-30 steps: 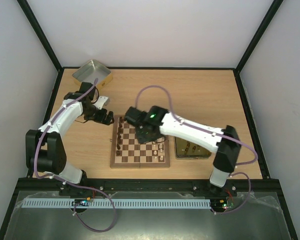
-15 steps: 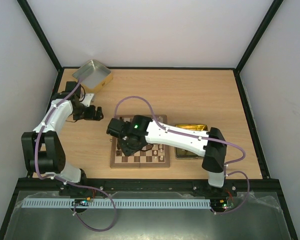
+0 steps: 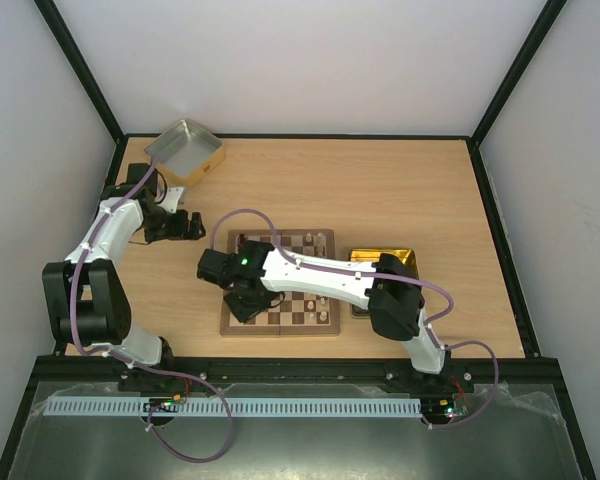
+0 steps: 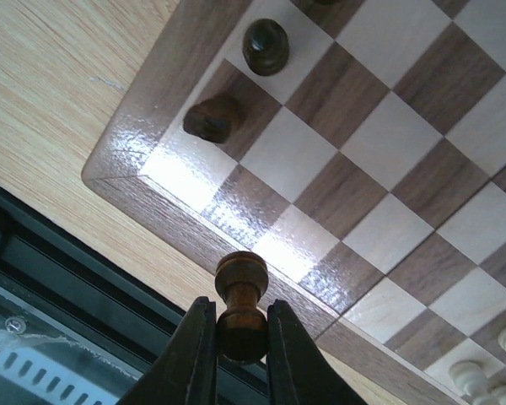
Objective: Set up the chess pieces on the board
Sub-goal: Place the chess piece on the chessboard.
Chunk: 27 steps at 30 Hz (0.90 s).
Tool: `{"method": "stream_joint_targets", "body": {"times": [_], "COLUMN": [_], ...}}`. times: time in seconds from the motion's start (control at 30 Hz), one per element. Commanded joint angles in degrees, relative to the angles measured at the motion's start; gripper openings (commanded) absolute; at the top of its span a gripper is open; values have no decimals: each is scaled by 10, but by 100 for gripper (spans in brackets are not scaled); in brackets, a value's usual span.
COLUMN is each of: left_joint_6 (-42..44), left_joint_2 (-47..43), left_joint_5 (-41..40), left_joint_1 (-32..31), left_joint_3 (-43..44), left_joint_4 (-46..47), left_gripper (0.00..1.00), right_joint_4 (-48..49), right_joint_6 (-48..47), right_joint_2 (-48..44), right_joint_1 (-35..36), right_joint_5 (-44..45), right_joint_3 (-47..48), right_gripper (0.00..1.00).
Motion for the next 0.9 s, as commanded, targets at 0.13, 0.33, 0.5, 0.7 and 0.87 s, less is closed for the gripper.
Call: {"method": "stream_joint_targets", "body": {"times": [0.13, 0.33, 0.5, 0.7, 0.87], "left_joint_6": [-6, -10, -13, -14, -13], "left_joint_2": [0, -5, -7, -8, -5], "left_joint_5": [9, 7, 7, 11, 18], "left_joint_1": [4, 4, 5, 8, 8], "left_joint_3": [-8, -9, -7, -8, -8], "left_joint_4": [2, 4, 5, 6, 4], "left_gripper": [100, 100, 100, 100, 100], "right_joint_4": [-11, -10, -16, -23, -26], "right_joint_6": [-22, -18, -14, -9, -9], "right_joint_2": [33, 55, 77, 81, 83], "right_joint_1": [5, 6, 7, 9, 9], "right_joint_5": [-11, -14, -9, -6, 1], "right_joint_3": [43, 62, 87, 93, 85], "right_gripper": [16, 16, 16, 16, 17]}}
